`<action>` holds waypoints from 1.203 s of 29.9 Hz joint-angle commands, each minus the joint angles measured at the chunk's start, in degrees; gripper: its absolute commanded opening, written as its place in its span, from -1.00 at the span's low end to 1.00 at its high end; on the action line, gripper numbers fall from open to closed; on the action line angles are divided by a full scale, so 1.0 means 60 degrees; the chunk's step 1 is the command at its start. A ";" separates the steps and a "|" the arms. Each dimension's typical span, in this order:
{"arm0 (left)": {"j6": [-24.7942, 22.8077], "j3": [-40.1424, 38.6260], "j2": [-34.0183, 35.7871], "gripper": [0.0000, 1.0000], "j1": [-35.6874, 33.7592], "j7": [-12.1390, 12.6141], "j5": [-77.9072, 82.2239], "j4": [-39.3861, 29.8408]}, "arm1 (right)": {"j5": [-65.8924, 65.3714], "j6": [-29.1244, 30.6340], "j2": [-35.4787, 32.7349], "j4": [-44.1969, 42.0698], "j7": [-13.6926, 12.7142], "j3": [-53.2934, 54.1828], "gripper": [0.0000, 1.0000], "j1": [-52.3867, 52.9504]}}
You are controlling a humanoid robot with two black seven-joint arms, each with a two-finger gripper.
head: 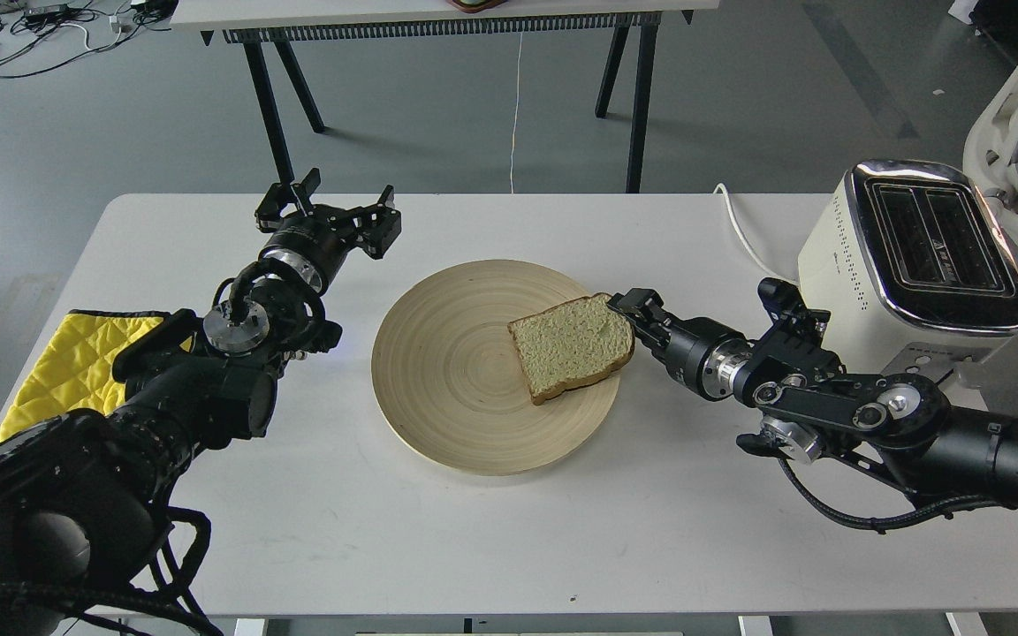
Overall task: Put bread in toaster with right arm
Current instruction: 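Move the right gripper to the bread slice edge on the plate, then close the right gripper on the bread slice and lift it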
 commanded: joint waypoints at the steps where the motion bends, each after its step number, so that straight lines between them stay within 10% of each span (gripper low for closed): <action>1: 0.0000 0.0000 0.0000 1.00 0.0000 0.0000 0.0006 0.0001 | 0.0001 -0.0011 0.0000 -0.0001 0.0001 0.0000 -0.20 -0.0009; 36: 0.0000 0.0000 0.0000 1.00 0.0000 0.0000 -0.0009 0.0001 | 0.0015 -0.0026 -0.0058 0.0219 0.0016 0.0058 -0.70 -0.0024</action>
